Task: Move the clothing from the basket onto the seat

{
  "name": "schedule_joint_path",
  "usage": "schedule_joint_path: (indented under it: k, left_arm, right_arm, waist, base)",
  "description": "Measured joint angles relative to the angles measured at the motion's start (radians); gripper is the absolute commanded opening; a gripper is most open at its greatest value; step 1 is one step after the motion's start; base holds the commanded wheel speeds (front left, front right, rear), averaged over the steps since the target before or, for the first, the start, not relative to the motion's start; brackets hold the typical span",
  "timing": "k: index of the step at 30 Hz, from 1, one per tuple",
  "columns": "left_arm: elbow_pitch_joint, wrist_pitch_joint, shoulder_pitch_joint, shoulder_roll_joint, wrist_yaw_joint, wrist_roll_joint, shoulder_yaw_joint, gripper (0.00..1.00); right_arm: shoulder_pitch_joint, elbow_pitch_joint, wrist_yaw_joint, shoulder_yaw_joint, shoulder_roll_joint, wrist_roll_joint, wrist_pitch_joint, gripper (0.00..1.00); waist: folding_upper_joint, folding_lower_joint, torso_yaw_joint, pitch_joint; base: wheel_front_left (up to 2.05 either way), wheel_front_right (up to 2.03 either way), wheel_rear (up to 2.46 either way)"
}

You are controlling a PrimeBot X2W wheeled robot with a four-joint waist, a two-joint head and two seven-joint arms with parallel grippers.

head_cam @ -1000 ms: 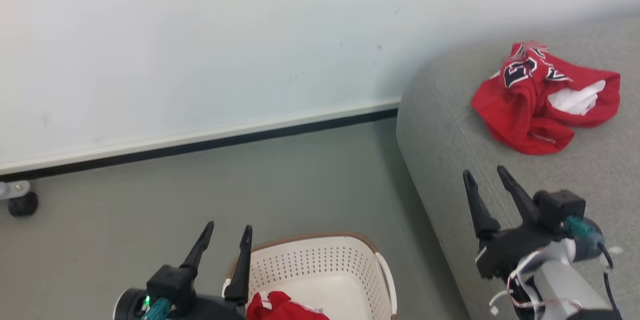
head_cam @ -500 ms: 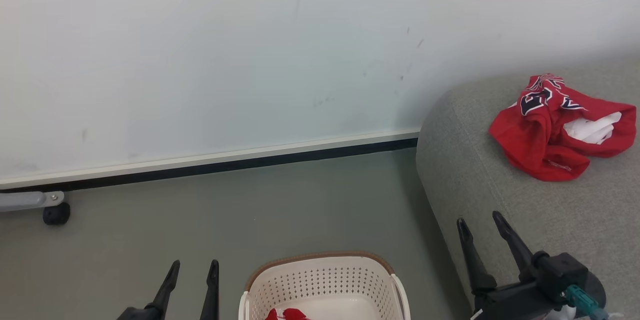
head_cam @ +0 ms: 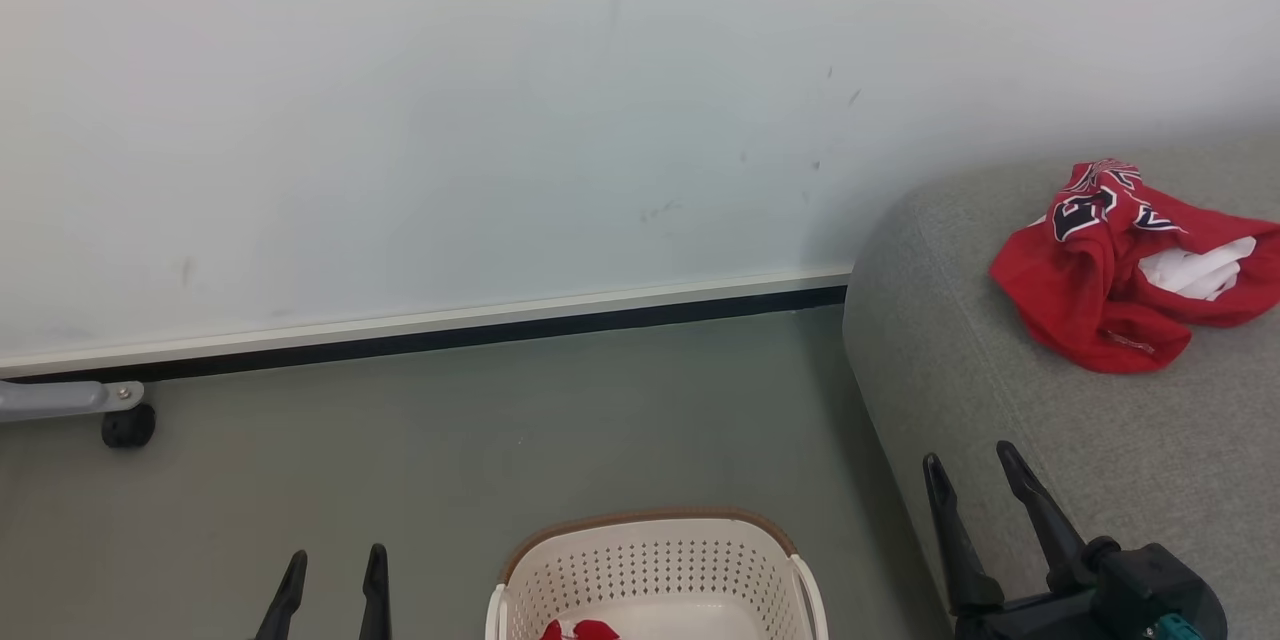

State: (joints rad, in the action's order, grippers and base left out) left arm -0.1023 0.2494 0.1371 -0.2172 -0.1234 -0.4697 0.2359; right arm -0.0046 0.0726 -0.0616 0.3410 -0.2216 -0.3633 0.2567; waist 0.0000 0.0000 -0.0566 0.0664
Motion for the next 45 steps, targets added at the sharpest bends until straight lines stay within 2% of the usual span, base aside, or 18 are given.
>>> schedule_joint_path:
  k: [19, 45]
  left_arm:
    - [0.042, 0.0, 0.013, 0.026, -0.001, 0.036, -0.036, 1.0]
    - [0.052, -0.012, -0.037, 0.047, -0.001, 0.069, -0.027, 1.0]
  right_arm:
    - [0.02, -0.066, -0.018, -0.017, -0.008, 0.0, -0.006, 1.0]
    - [-0.004, -0.104, -0.019, -0.028, -0.015, 0.0, -0.035, 1.0]
  waist:
    - [-0.0001, 0.0, 0.006, -0.019]
    - [0.0, 0.0, 0.0, -0.084]
  base:
    - [0.0, 0.0, 0.0]
    - [0.0, 0.0, 0.0]
